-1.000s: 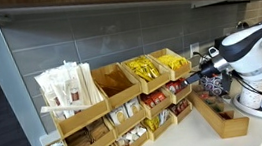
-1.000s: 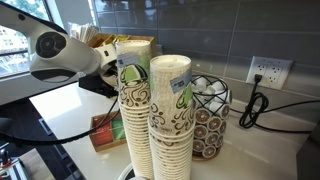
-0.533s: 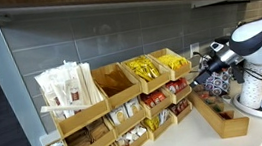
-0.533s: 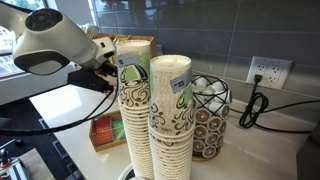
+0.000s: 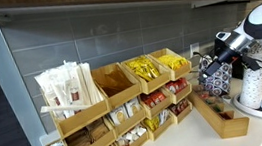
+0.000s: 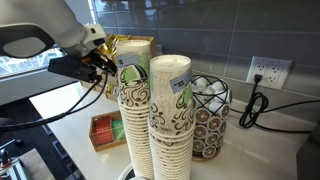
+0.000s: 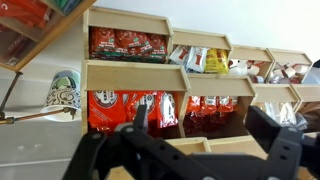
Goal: Put the sachet on the shelf
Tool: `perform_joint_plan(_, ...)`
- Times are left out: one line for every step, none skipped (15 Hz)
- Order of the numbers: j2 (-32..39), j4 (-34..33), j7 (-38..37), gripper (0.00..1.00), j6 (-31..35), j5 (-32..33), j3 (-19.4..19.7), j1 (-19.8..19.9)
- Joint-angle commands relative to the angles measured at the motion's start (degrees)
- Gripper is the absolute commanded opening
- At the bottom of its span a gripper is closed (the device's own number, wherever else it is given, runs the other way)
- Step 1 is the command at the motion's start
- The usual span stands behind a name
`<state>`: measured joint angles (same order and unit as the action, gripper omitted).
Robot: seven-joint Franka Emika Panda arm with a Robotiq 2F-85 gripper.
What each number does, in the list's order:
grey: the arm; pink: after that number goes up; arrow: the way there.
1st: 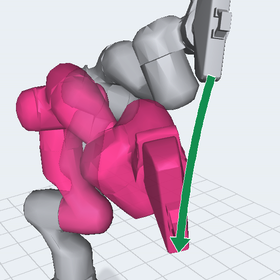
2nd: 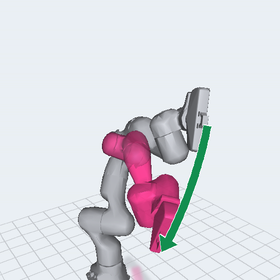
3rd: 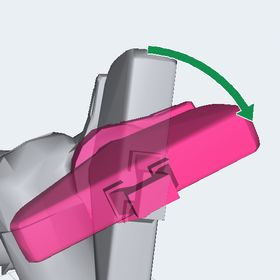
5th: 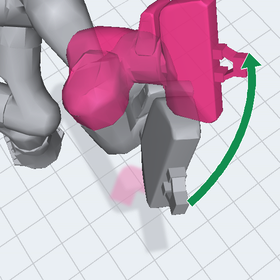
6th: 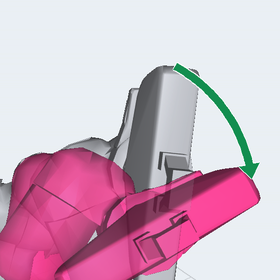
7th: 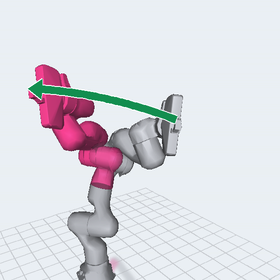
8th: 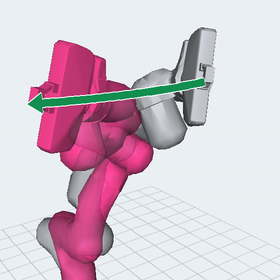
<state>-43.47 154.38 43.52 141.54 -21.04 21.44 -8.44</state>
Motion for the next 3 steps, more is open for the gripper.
perform_joint_plan(-0.6, 0.0, -0.8, 1.00, -0.2, 0.5, -0.2, 0.1)
perform_joint_plan(-0.9, 0.0, -1.1, 1.00, -0.2, 0.6, -0.4, 0.3)
perform_joint_plan(-1.1, 0.0, -1.2, 1.00, -0.2, 0.6, -0.5, 0.4)
